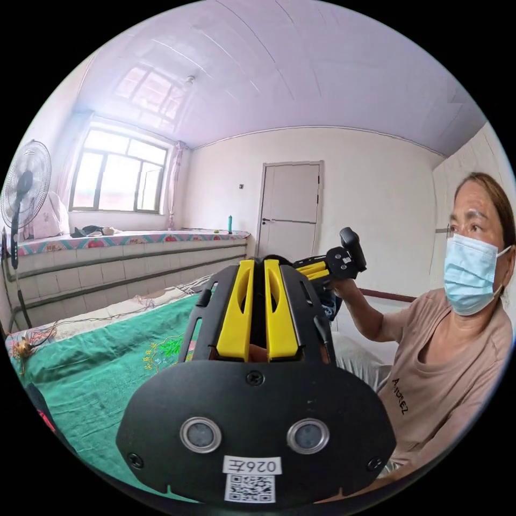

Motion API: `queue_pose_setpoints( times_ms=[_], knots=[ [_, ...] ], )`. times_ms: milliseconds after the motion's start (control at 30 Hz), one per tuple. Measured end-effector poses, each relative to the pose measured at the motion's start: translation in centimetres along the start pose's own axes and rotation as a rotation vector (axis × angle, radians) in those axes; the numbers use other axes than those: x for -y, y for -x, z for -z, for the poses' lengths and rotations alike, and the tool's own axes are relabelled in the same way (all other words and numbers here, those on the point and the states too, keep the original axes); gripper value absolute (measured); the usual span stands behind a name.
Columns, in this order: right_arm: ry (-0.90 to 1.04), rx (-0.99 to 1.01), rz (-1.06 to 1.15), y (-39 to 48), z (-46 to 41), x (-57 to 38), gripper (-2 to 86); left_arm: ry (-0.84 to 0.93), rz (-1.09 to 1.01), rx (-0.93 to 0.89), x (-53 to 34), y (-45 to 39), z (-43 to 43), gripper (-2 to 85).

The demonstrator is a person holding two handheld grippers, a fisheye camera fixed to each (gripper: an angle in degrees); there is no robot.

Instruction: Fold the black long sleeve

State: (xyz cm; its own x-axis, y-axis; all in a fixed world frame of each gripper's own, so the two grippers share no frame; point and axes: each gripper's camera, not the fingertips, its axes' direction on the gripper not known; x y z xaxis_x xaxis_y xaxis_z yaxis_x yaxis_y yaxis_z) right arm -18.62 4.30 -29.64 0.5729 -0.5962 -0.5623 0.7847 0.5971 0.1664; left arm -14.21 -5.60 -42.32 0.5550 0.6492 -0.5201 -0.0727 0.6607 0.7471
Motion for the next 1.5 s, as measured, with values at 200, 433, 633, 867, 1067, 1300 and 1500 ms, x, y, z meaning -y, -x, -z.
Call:
queue_pose_setpoints(
  times_ms=[200, 433, 633, 867, 1067, 1300, 1500],
  knots=[
    [-0.175, -0.234, -0.123, -5.0, -3.1, 4.1, -0.5, -0.139, -0.178, 0.177, 3.7, 3.3, -1.7, 3.2],
    [0.091, -0.025, 0.068, -0.5, -13.1, -1.6, -0.4, 0.404, 0.203, 0.337, -8.9, 14.5, -7.8, 6.5],
    [0.147, -0.012, -0.104, -6.5, -17.2, -7.9, -1.3, 0.381, 0.548, 0.393, -13.7, 24.1, -8.9, 4.4],
    [-0.011, 0.349, -0.607, -19.1, -22.6, -12.6, -0.1, 0.346, 0.550, 0.409, -11.8, 29.5, -15.3, 8.7],
    [0.066, 0.481, -0.755, -24.2, -32.6, -15.4, 5.4, 0.422, 0.600, 0.445, -14.6, 33.8, -21.6, 10.8],
    [0.038, 0.611, -0.914, -28.1, -40.5, -17.3, 7.0, 0.593, 0.549, 0.527, -15.9, 36.0, -26.4, 9.5],
    [0.116, 0.669, -0.885, -28.0, -43.8, -16.8, 4.9, 0.837, 0.260, 0.656, -15.4, 33.8, -30.2, 0.9]
  ],
)
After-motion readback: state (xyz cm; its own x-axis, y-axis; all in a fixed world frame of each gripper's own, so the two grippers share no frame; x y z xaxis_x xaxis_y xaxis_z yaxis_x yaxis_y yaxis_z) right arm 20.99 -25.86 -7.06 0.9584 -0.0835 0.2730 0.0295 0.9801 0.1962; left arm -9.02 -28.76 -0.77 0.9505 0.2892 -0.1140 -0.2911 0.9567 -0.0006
